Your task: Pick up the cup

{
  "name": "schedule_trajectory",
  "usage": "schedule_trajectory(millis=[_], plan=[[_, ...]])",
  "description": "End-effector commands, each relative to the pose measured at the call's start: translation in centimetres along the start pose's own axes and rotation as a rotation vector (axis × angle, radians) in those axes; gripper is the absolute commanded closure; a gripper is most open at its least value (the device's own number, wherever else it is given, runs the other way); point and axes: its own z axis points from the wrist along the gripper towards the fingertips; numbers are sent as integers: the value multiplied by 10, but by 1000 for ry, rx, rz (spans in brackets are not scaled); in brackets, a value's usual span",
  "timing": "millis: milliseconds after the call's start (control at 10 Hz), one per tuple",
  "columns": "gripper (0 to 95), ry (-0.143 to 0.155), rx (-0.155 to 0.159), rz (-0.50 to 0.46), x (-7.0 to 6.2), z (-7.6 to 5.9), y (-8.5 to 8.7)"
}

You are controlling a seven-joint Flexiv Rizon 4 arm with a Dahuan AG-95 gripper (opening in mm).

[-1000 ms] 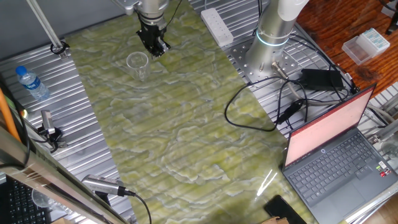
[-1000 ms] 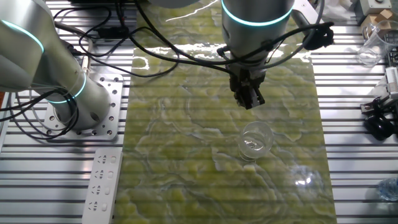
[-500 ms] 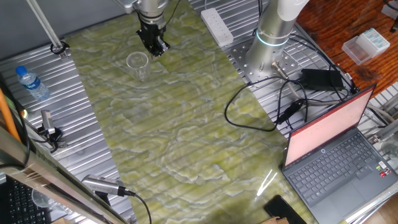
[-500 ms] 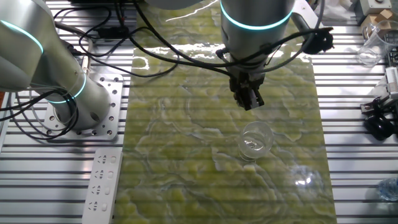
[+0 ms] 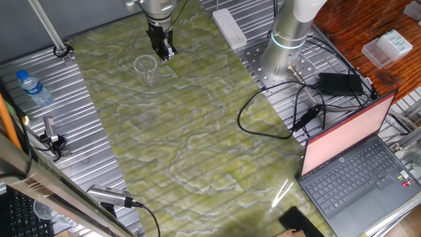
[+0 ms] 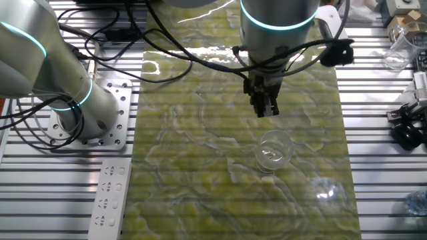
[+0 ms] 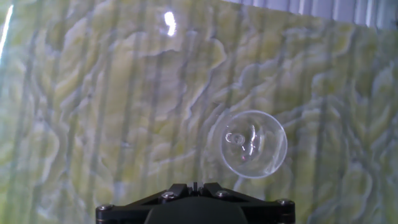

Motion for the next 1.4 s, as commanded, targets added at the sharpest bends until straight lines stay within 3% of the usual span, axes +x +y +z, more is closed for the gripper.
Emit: schedule_trajectory(millis=[100,400,500,600,700,900,1000,1100,1200,1300,1400], plan=[[950,-5,1,53,1,0,0],[950,-22,2,51,1,0,0],[950,-33,-28,44,1,0,0],[760,-36,-59,46,1,0,0],[760,-33,-42,31,1,0,0],[760,-62,-35,-51,1,0,0],[570,-64,-36,-88,1,0,0],[570,-64,-36,-103,1,0,0],[190,-67,-35,-134,1,0,0],[0,-67,-25,-153,1,0,0],[0,-64,1,-156,1,0,0]])
